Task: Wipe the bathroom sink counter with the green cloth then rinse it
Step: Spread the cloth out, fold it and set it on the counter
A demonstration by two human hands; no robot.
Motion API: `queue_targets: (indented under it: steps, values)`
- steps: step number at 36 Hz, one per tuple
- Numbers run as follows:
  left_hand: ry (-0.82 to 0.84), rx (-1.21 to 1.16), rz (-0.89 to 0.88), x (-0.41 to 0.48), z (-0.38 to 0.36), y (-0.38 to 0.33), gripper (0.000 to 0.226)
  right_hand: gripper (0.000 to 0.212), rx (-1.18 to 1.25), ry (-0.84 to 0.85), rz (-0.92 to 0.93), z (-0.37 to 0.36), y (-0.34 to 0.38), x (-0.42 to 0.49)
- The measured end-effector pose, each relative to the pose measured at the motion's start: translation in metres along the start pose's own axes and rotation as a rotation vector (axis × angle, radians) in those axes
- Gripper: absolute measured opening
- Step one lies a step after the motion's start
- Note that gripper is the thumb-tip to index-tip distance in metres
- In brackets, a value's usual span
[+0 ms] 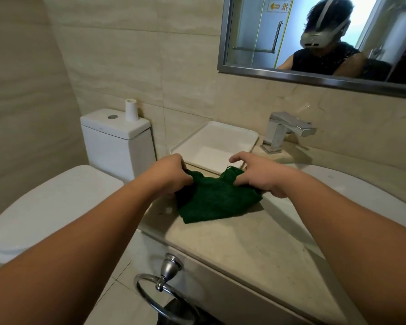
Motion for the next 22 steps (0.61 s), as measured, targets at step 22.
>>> queue_targets:
  steps: [22]
  values:
    - [0.219,-0.57,0.115,0.003,-0.012,0.018,0.062,0.024,0.475,-0.093,0.089,-0.013,0.037,-0.007]
Point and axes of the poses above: each hand's wrist, its own x-axis towards the middle knuckle, its own z-axis out of the back of the hand, y = z × x, the point moved 4 cm from there along x, towards the middle knuckle, and after that the axes turned 11 degrees about -x, right-handed, at the moved point
